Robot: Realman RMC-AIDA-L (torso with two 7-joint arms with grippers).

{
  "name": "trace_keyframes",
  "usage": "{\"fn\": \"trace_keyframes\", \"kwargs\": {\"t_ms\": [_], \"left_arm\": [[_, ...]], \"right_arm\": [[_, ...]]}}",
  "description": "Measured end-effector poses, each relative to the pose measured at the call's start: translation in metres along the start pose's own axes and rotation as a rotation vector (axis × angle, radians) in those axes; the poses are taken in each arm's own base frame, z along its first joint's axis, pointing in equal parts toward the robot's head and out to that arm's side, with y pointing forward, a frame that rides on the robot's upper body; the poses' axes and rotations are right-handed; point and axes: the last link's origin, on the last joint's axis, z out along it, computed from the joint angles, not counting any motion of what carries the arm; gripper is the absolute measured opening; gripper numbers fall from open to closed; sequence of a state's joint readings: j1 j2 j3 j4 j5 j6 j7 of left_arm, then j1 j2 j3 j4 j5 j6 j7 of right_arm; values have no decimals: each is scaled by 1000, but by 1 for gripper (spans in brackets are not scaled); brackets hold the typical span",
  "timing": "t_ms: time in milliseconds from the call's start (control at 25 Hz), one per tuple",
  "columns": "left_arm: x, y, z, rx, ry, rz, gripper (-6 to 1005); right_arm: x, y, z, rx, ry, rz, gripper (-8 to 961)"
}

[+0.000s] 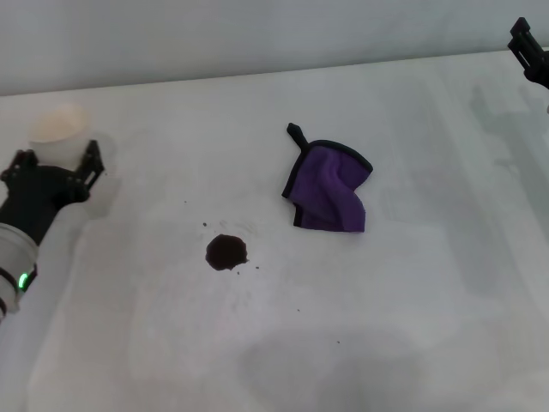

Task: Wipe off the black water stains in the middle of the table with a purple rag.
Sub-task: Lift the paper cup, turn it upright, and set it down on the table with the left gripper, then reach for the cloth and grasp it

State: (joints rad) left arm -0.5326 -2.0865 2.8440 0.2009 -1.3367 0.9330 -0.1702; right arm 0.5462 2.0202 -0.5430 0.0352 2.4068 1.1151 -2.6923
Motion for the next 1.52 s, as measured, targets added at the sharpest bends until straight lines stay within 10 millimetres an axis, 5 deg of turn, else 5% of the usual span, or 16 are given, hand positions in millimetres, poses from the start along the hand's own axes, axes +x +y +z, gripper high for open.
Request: {"fn": "trace_keyframes", "kwargs": {"t_ms": [1240,1520], "left_arm": [[-36,9,-34,-13,-91,22,761],[-39,13,-43,3,-74,-20,893]], "right_arm": [[5,-8,-4,36,25,5,852],[6,-10,-7,41,26,4,853]]}}
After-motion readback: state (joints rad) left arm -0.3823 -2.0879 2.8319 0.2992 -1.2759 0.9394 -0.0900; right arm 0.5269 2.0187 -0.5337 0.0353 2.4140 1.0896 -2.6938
